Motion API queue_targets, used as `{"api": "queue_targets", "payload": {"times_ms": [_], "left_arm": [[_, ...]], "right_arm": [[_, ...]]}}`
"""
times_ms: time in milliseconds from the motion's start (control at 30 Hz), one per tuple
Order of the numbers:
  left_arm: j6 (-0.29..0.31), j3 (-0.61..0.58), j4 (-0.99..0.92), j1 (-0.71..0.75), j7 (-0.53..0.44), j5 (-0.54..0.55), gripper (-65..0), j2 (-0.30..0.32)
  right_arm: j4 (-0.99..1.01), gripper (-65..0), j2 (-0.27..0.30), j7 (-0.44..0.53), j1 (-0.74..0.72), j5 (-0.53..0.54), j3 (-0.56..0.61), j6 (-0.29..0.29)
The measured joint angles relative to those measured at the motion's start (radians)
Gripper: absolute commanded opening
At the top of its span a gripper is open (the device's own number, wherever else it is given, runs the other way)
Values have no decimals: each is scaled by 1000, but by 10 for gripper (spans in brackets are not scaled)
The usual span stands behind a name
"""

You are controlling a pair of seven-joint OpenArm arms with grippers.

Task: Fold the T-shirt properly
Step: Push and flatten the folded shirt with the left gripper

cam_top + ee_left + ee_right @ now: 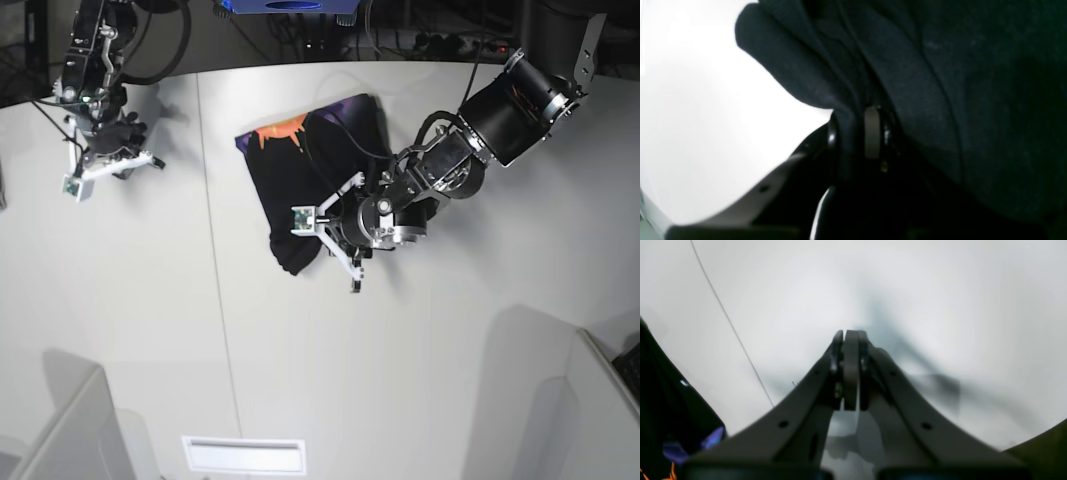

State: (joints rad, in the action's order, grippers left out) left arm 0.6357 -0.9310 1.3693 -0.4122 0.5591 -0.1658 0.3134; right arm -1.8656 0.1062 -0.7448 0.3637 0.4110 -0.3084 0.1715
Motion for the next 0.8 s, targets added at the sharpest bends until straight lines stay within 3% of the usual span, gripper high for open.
{"api": "queue_targets", "payload": {"times_ms": [333, 800], "left_arm": [[-20, -148, 3, -42, -21, -14, -650, -31], [1, -157, -9, -47, -25, 2, -650, -71]], "right_arm": [[0, -650, -56, -2, 0, -1, -55, 0], [0, -650, -55, 0, 11, 0, -55, 0]]}}
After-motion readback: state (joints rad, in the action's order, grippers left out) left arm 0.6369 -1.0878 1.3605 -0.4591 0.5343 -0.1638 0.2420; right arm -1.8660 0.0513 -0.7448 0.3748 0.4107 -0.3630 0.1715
